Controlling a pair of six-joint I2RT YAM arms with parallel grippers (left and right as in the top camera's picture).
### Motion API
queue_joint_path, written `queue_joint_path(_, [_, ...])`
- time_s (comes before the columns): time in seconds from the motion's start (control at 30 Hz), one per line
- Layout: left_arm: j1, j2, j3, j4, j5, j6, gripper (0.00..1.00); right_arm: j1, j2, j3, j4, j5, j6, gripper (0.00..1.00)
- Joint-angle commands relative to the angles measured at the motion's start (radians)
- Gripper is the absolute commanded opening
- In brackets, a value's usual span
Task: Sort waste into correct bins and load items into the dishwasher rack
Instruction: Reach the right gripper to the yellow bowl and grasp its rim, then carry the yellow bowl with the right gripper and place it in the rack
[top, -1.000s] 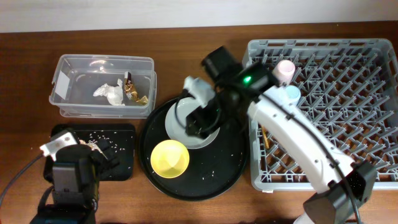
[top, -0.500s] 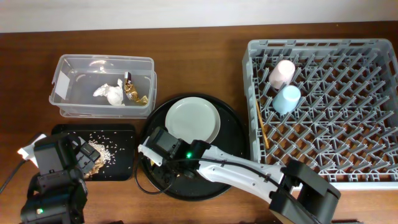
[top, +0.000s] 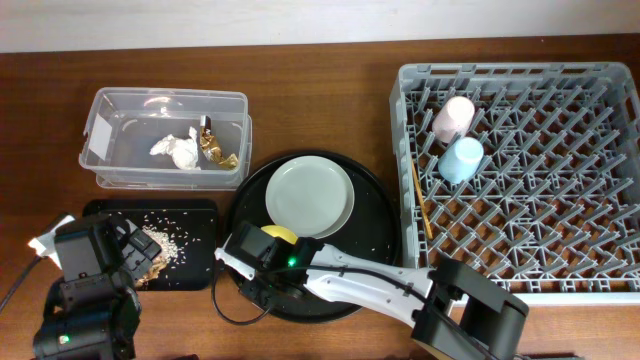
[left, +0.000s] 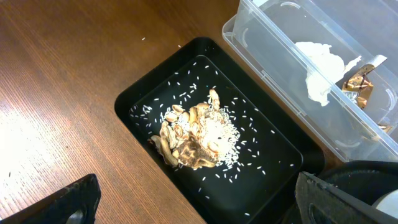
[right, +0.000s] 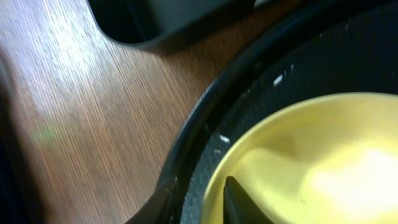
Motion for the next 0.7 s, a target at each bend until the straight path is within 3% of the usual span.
queue_joint_path(0.0, [0.006, -0.001, 0.01, -0.002, 0.005, -0.006, 0.99, 0.003, 0.011, -0.009, -0.014, 0.011, -0.002, 0.23])
queue_joint_path(0.13, [0.006, -0.001, 0.01, -0.001, 0.005, -0.006, 0.99, 0.003, 0.011, -0.009, -0.019, 0.01, -0.002, 0.22])
queue_joint_path(0.17, [0.006, -0.001, 0.01, -0.002, 0.005, -0.006, 0.99, 0.003, 0.011, -0.009, -0.019, 0.01, -0.002, 0.2])
queue_joint_path(0.2, [0.006, -0.001, 0.01, -0.002, 0.005, -0.006, 0.99, 0.003, 0.011, -0.009, -0.018, 0.011, -0.002, 0.04])
queue_joint_path(0.3, [0.006, -0.001, 0.01, -0.002, 0.005, -0.006, 0.99, -0.01, -0.013, 0.025, -0.032, 0.01, -0.003, 0.04])
queue_joint_path(0.4, [0.006, -0.001, 0.01, -0.002, 0.005, -0.006, 0.99, -0.109, -0.166, 0.242, -0.3, 0.006, -0.003, 0.04])
queue_joint_path(0.5, [0.006, -0.001, 0.01, -0.002, 0.005, -0.006, 0.99, -0.391, -0.302, 0.517, -0.578, -0.149, -0.077, 0.04])
queue_joint_path(0.53, [0.006, -0.001, 0.01, -0.002, 0.005, -0.006, 0.99, -0.476, -0.312, 0.561, -0.605, -0.219, -0.098, 0.04])
queue_joint_path(0.57, [0.006, -0.001, 0.01, -0.002, 0.005, -0.006, 0.99, -0.706, -0.314, 0.601, -0.608, -0.41, -0.124, 0.04])
queue_joint_path(0.67, [0.006, -0.001, 0.01, -0.002, 0.005, -0.006, 0.99, -1.119, -0.251, 0.601, -0.55, -0.829, -0.205, 0.04])
